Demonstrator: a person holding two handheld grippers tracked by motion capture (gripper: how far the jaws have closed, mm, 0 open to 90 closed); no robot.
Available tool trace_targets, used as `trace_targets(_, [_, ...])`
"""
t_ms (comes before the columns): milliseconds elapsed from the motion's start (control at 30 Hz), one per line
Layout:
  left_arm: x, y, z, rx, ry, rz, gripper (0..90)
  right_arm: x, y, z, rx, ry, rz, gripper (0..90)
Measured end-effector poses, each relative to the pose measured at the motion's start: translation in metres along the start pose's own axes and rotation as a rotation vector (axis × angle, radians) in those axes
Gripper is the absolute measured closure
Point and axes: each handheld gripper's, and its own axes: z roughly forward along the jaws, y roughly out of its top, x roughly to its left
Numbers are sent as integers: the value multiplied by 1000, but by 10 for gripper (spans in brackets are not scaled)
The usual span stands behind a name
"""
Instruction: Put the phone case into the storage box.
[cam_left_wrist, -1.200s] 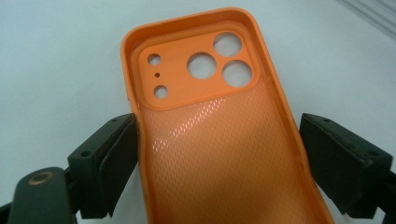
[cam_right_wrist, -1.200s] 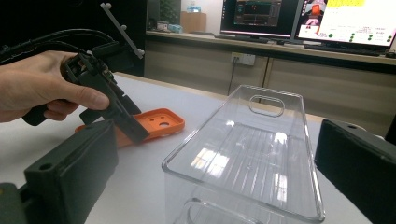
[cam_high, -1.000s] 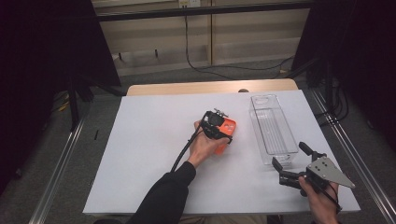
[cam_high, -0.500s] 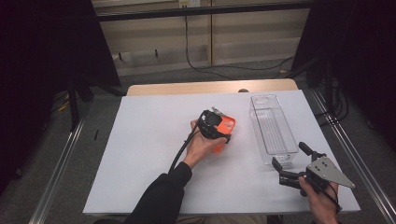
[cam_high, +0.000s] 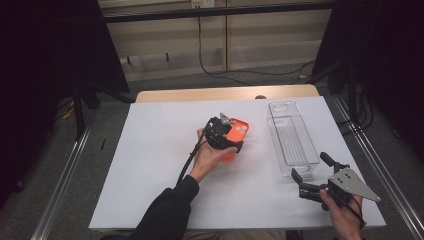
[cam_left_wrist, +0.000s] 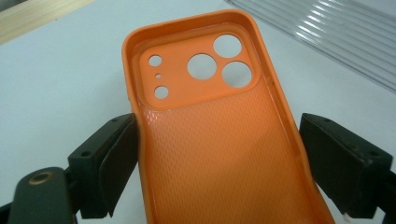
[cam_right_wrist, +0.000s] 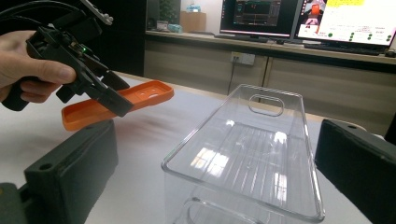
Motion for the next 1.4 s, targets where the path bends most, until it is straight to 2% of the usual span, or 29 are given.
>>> trace_targets(400, [-1,-6,-20,-46,3,66,137,0,0,0,0,0,0,0])
trace_targets(667, [2,-13,-30,-70,-4,72,137,0,0,0,0,-2,2,0])
trace_targets(1133, [9,-30,-62,-144,-20,97,137,1,0,0,3,-2,9,0])
trace_targets(1267, [12,-37,-71,-147,-10,108,137,1,1,0,1,-4,10,0])
trace_targets(1400, [14,-45,-77,-165,7,99,137,1,1,1,5,-1,15,0])
